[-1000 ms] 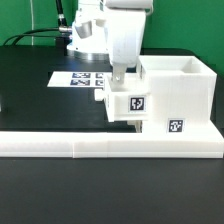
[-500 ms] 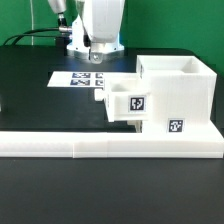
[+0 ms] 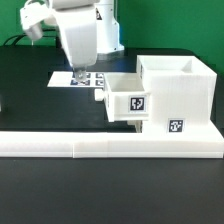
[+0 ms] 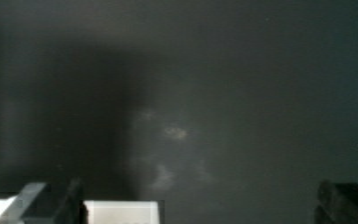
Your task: Assemble drawer
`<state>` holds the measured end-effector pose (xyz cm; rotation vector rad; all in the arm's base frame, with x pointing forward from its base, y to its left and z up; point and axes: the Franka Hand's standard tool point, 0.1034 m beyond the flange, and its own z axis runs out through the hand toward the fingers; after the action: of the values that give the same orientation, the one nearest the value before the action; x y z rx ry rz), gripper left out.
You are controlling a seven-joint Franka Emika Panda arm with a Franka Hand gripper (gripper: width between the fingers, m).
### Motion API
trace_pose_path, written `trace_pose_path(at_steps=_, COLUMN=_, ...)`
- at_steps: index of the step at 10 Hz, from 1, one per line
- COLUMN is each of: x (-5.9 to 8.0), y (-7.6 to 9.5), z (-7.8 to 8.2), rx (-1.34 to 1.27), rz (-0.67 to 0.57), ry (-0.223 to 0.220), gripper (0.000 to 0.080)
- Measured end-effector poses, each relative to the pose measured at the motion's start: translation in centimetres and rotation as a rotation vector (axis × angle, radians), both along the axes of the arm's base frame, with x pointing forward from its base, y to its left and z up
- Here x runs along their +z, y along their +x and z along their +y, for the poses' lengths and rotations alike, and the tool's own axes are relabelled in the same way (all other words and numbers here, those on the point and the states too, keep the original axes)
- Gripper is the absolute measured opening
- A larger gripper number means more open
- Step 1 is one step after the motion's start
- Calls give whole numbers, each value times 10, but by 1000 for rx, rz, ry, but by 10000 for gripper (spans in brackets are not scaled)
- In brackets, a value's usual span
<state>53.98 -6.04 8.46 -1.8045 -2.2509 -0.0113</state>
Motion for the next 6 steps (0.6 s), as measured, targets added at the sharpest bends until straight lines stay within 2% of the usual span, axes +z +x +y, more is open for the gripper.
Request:
trace_pose_path(at_steps=1, x=-7, y=-1, z=-3, rx=-27, rz=30, ry=53, gripper=649)
trace_pose_path(at_steps=2, x=-11, y=0, z=0, rx=-45, rz=38, ry=59, gripper=649)
trace_pose_path(at_steps=6, x=-19, y=3, z=37, rx=-139, rz=82, ry=48, gripper=649)
